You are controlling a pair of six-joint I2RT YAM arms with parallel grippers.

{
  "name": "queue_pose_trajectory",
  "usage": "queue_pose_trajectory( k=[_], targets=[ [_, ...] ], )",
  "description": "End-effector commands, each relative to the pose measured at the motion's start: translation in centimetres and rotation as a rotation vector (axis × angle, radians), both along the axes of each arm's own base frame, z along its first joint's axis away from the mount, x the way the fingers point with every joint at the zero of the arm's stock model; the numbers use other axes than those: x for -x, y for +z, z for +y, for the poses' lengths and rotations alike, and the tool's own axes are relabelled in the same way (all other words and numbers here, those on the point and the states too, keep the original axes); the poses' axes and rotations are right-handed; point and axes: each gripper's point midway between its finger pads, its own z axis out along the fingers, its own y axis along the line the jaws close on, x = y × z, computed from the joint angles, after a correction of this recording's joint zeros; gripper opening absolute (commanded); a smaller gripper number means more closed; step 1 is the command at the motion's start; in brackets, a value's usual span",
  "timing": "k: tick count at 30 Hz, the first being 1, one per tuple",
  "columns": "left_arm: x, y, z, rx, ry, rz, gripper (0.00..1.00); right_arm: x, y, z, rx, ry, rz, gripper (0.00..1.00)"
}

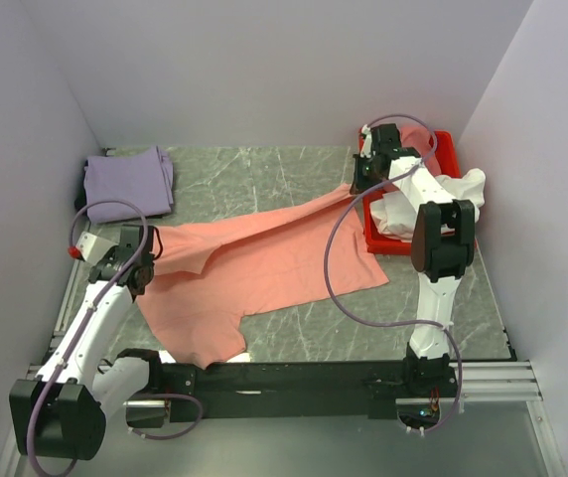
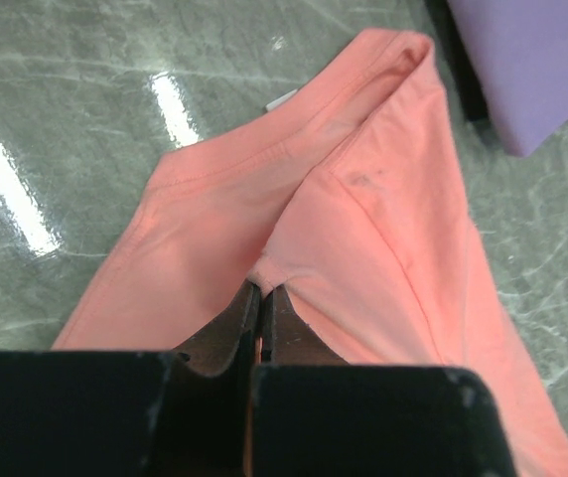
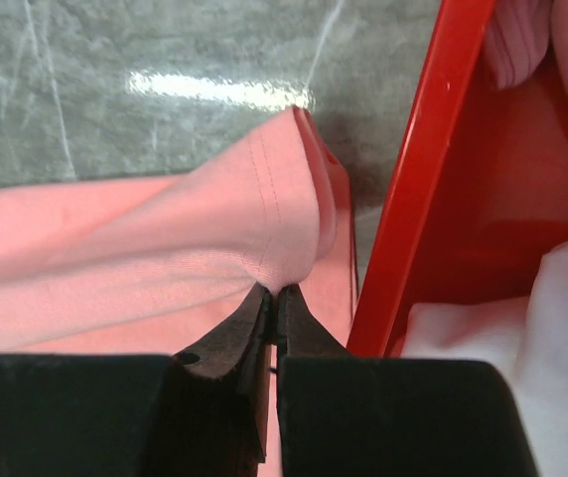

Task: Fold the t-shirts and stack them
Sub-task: Fold the tshirt

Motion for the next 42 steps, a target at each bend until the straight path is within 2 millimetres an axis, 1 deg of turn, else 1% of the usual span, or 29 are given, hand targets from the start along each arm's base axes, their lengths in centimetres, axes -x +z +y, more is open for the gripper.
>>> queue_pose_trajectory(
  k=[1,5,7,11,13,14,18,19,21,23,24,25,27,28,29,30,31,32,33,34,35,36,37,38,39,40,41,42],
  targets=[
    [-0.1,-0.7,0.0,-0.013,-0.023,0.014,0.00,-1.3,2.8,-1.3,0.021,-0.029,-0.097,0.03],
    [0.0,-1.2,-0.2,-0.005,-0.038,0.024,0.00,-1.2,2.2,-1.4,0.029,-0.035,-0.077,0.03],
    [0.2,-1.5,-0.2,-0.004,-0.036,0.031,0.00,-0.7,1.8,-1.8,0.057,-0.048,-0.059,0.03],
    [0.4,-1.9,-0.4,0.002,-0.045,0.038,0.00,1.1,1.2,-2.6,0.082,-0.090,-0.007,0.03],
    [0.5,-1.9,-0.4,0.003,-0.049,0.041,0.01,2.1,1.3,-2.5,0.071,-0.106,0.009,0.04],
    [0.5,-1.9,-0.4,0.004,-0.051,0.041,0.01,2.4,1.4,-2.4,0.063,-0.106,0.013,0.06],
    [0.8,-1.8,-0.4,0.001,-0.054,0.047,0.01,3.0,2.1,-2.2,0.050,-0.110,0.013,0.19],
    [0.9,-1.7,-0.5,0.000,-0.061,0.048,0.02,3.0,2.2,-2.2,0.049,-0.111,0.013,0.23],
    [1.0,-1.6,-0.5,0.003,-0.067,0.049,0.08,3.2,2.8,-1.9,0.040,-0.103,0.005,0.29],
    [1.4,-1.5,-0.6,0.006,-0.073,0.054,0.25,3.3,3.3,-1.4,0.030,-0.083,-0.001,0.34],
    [1.6,-1.5,-0.6,0.008,-0.073,0.055,0.31,3.3,3.9,-1.1,0.015,-0.072,-0.014,0.34],
    [1.8,-1.3,-0.7,0.010,-0.075,0.052,0.38,3.4,4.2,-0.7,0.011,-0.062,-0.017,0.36],
    [2.1,-1.1,-0.9,0.018,-0.084,0.049,0.45,3.7,5.0,-0.2,0.008,-0.040,-0.030,0.38],
    [2.2,-0.6,-0.9,0.025,-0.080,0.031,0.52,3.9,5.2,-0.2,0.015,-0.041,-0.030,0.39],
    [2.4,-0.4,-0.9,0.025,-0.079,0.028,0.56,3.9,5.9,-0.2,0.015,-0.040,-0.047,0.40],
    [2.5,-0.1,-0.9,0.027,-0.080,0.019,0.60,4.0,6.1,0.2,0.015,-0.034,-0.052,0.42],
    [2.4,0.7,-0.9,0.027,-0.080,-0.010,0.69,4.0,6.6,0.2,0.017,-0.033,-0.062,0.43],
    [2.4,1.0,-0.8,0.025,-0.078,-0.022,0.74,4.2,6.7,0.3,0.018,-0.032,-0.060,0.43],
    [2.3,1.5,-0.8,0.025,-0.081,-0.041,0.78,4.3,7.3,0.6,0.012,-0.027,-0.073,0.45],
    [2.1,2.1,-0.9,0.022,-0.092,-0.067,0.88,4.3,7.5,0.8,0.011,-0.025,-0.079,0.46],
    [1.8,2.5,-1.0,0.023,-0.101,-0.084,0.95,4.4,7.7,1.0,0.011,-0.021,-0.084,0.50],
    [1.0,3.1,-1.3,0.030,-0.119,-0.120,0.99,4.4,7.9,1.2,0.011,-0.016,-0.090,0.52],
    [0.5,3.2,-1.6,0.029,-0.139,-0.129,0.99,4.6,8.0,2.1,0.010,0.000,-0.093,0.54],
    [0.0,3.4,-1.8,0.033,-0.155,-0.140,0.99,4.6,7.9,2.5,0.010,0.007,-0.091,0.57],
    [-1.0,4.1,-2.1,0.033,-0.171,-0.180,0.99,4.6,8.0,3.1,0.007,0.018,-0.095,0.60],
    [-1.7,3.8,-2.5,0.039,-0.198,-0.167,0.99,4.8,7.8,4.1,0.004,0.041,-0.094,0.63],
    [-2.3,3.7,-2.7,0.043,-0.212,-0.169,0.99,4.9,7.4,4.8,0.001,0.052,-0.088,0.67],
    [-3.4,4.1,-3.0,0.043,-0.227,-0.196,0.99,4.8,7.3,5.3,-0.005,0.056,-0.087,0.73]
  ],
)
